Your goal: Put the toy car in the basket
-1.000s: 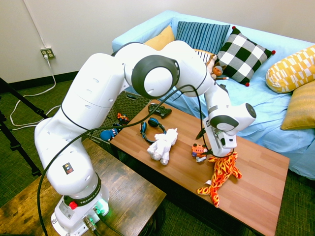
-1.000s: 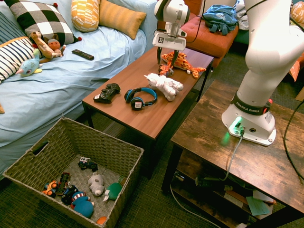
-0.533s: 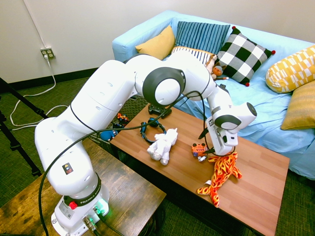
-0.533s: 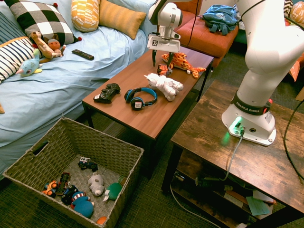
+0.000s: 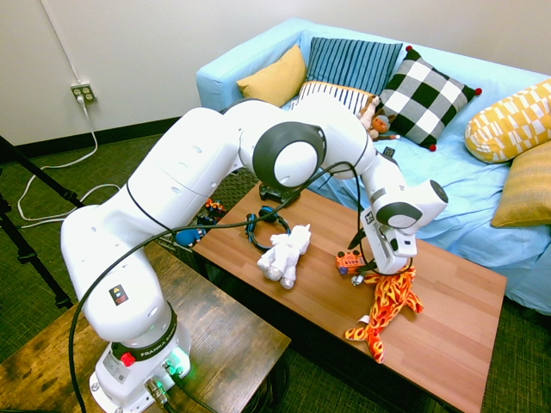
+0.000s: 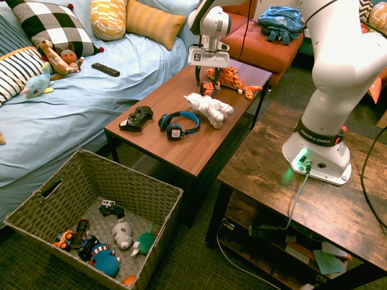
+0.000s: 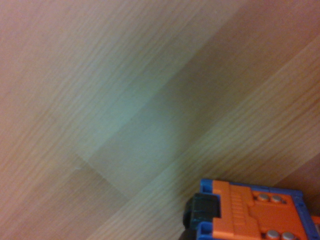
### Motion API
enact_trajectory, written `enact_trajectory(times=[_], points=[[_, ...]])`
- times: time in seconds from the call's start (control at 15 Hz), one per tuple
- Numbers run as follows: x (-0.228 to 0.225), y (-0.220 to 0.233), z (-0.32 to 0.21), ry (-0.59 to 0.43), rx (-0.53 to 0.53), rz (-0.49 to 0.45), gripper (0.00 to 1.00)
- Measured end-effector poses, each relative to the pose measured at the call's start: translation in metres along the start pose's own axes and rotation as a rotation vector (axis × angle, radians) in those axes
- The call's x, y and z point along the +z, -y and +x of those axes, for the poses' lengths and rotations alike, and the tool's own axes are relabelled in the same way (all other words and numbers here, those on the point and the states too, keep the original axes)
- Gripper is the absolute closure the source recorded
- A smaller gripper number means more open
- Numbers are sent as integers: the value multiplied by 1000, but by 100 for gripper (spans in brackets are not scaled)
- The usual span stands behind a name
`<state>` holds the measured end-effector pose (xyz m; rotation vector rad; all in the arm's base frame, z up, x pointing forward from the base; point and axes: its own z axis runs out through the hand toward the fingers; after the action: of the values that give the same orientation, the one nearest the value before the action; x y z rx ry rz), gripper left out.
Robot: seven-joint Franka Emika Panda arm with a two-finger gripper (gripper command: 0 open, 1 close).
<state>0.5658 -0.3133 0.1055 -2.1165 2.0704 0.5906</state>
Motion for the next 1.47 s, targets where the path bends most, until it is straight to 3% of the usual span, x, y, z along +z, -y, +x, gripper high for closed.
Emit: enact_trajectory(times=[0.53,0.8,1.2,1.47], points=[[-10,1,4,-12,-23,5,100],[-26,-11,-17,-37,-117,60,100],[-100,-54,-102,-112,-270,209,100],[-100,-59,-258,-268,-443,198,100]])
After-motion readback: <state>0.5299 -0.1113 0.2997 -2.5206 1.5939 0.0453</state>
